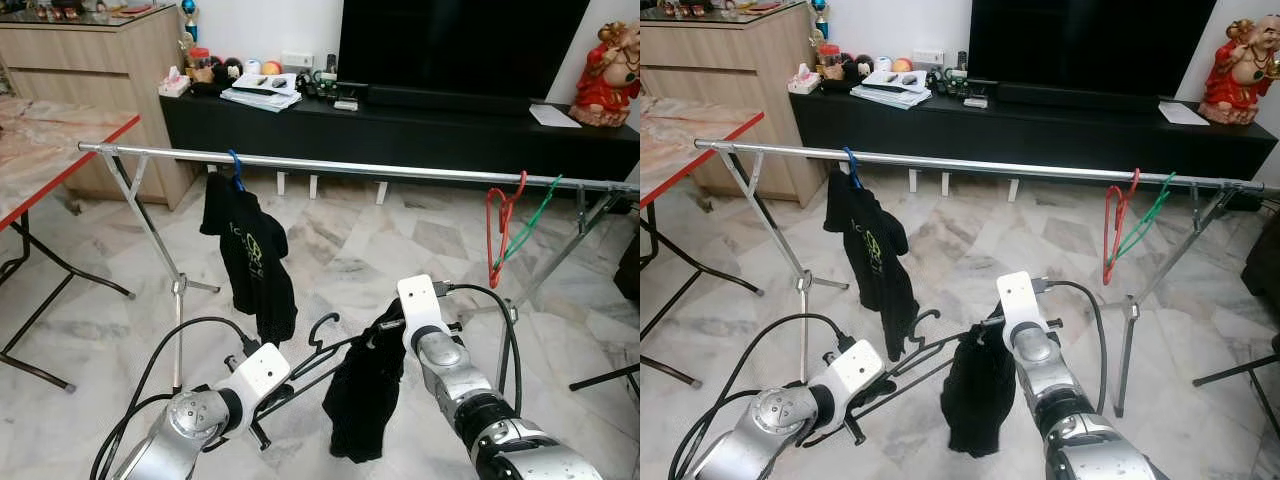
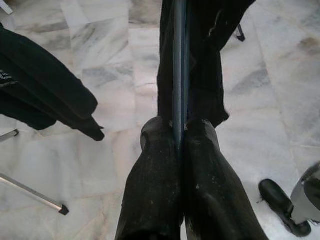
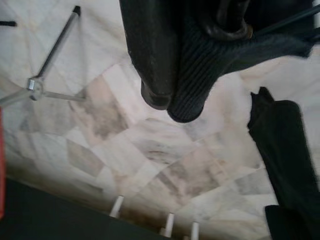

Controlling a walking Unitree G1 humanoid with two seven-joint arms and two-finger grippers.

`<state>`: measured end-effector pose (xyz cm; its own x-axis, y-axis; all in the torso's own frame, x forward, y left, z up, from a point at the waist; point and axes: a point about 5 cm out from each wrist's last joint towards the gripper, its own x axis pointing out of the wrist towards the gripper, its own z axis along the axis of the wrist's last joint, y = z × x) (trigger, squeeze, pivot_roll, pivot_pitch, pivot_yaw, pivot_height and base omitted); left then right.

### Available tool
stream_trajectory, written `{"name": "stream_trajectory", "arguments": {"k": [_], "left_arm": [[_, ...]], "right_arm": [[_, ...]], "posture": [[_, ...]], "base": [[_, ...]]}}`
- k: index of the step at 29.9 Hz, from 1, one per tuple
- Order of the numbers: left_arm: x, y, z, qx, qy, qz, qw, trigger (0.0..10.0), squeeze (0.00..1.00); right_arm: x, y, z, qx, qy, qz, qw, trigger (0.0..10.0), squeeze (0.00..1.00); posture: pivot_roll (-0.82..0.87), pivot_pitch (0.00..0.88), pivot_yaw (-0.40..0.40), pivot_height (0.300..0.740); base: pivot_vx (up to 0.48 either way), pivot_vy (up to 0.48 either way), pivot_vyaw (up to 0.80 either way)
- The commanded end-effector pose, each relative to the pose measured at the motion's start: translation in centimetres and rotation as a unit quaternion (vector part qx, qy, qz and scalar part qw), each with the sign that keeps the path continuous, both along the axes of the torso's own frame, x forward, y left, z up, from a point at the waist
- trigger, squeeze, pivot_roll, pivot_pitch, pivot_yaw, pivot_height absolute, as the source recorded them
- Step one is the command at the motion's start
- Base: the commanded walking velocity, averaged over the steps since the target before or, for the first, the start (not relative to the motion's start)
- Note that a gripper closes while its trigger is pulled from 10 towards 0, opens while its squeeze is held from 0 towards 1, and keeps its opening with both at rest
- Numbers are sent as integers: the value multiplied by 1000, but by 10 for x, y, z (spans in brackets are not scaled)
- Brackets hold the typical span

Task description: Hang hanger

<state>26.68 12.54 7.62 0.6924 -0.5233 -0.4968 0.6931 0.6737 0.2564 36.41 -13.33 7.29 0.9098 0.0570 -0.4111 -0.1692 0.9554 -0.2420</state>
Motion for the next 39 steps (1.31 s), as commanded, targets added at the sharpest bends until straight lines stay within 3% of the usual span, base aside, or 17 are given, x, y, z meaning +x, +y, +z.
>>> {"name": "stream_trajectory", "arguments": {"k": [1, 4, 11, 16, 22, 26, 29, 34, 39], "left_arm": [[5, -7, 8, -15, -26, -7, 1000, 10000, 0], [2, -17, 12, -44, -22, -32, 998, 10000, 0], [-3, -23, 13, -66, -10, -55, 996, 10000, 0], [5, -16, 8, -33, -14, -19, 999, 10000, 0], [-2, -24, 4, -35, 7, -51, 998, 10000, 0], [-1, -24, 2, -23, 9, -40, 999, 10000, 0], [3, -18, -2, 5, 4, -16, 1000, 10000, 0], [14, -5, 4, 16, -29, 41, 999, 10000, 0], [16, -4, 5, 14, -35, 43, 998, 10000, 0]], "right_arm": [[6, 12, 12, 14, -18, 28, 999, 10000, 0], [6, 19, 13, 19, -19, 45, 999, 10000, 0], [6, 22, 13, 18, -17, 59, 998, 10000, 0], [9, 23, 21, 49, -28, 40, 998, 10000, 0], [10, 35, 25, 85, -26, 63, 994, 10000, 0], [11, 40, 29, 103, -32, 55, 993, 10000, 0], [13, 35, 30, 103, -39, 25, 994, 10000, 0], [13, 11, 26, 67, -40, -34, 996, 10000, 0], [13, 6, 26, 33, -47, -31, 998, 10000, 0]], "posture": [[153, 0, -86, 740], [152, 0, -87, 740], [153, 0, -87, 740], [151, 0, -85, 740], [148, 0, -82, 740], [149, 0, -82, 740], [150, 0, -82, 740], [152, 0, -86, 740], [151, 0, -87, 740]], "base": [[0, 0, 0], [0, 0, 0], [0, 0, 0], [0, 0, 0], [0, 0, 0], [0, 0, 0], [0, 0, 0], [0, 0, 0], [0, 0, 0]]}}
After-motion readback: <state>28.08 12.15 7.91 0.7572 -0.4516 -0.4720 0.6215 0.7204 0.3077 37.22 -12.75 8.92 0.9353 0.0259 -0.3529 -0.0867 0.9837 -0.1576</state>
